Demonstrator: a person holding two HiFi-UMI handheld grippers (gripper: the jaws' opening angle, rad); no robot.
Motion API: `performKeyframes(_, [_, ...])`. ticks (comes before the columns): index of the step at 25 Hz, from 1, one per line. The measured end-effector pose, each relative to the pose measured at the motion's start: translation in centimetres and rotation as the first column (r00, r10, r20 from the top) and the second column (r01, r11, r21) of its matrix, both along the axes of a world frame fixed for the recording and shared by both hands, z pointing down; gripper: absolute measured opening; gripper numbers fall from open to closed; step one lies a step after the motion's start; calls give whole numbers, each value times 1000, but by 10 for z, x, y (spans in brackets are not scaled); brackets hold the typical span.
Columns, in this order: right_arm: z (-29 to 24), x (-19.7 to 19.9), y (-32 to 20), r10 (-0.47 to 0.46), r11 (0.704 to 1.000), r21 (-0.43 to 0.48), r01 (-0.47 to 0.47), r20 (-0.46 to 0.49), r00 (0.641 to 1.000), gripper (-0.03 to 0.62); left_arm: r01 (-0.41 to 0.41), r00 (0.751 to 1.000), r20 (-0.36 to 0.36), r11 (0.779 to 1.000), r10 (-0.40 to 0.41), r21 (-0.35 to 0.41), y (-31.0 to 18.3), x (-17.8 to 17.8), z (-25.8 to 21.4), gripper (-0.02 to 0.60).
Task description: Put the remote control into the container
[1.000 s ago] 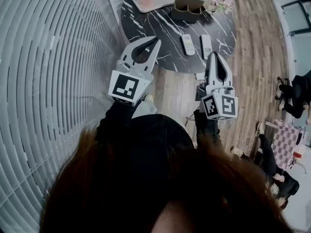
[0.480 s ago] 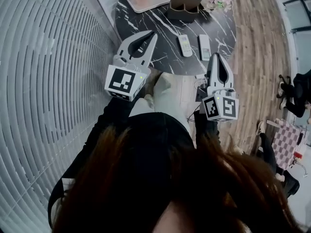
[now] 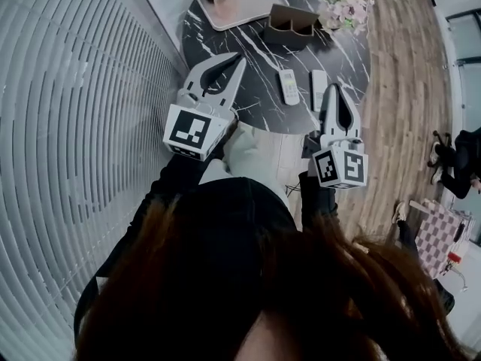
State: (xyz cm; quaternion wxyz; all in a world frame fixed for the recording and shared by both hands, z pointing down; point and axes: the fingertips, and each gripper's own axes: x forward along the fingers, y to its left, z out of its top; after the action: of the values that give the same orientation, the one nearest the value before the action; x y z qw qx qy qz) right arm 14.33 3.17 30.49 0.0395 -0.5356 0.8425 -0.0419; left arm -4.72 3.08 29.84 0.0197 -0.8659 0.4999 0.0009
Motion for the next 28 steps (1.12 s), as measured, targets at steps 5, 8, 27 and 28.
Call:
performKeyframes(5, [4, -4, -36, -16, 1000, -7, 16, 9, 1000, 18, 6, 1000, -2, 1000, -7, -16, -25, -2, 5, 15])
performKeyframes(8, [5, -7, -60, -26, 1000, -12, 26, 13, 1000, 18, 10, 1000, -7, 1000, -10, -11, -46, -3, 1, 15])
performKeyframes(27, [1, -17, -166, -93, 996, -7, 93, 41, 995, 18, 2, 1000, 16, 999, -2, -35, -158, 18, 3, 15])
performKeyframes(28, [0, -17, -170, -98, 995, -6, 98, 38, 994, 18, 3, 1000, 16, 999, -2, -34, -164, 19, 3, 15])
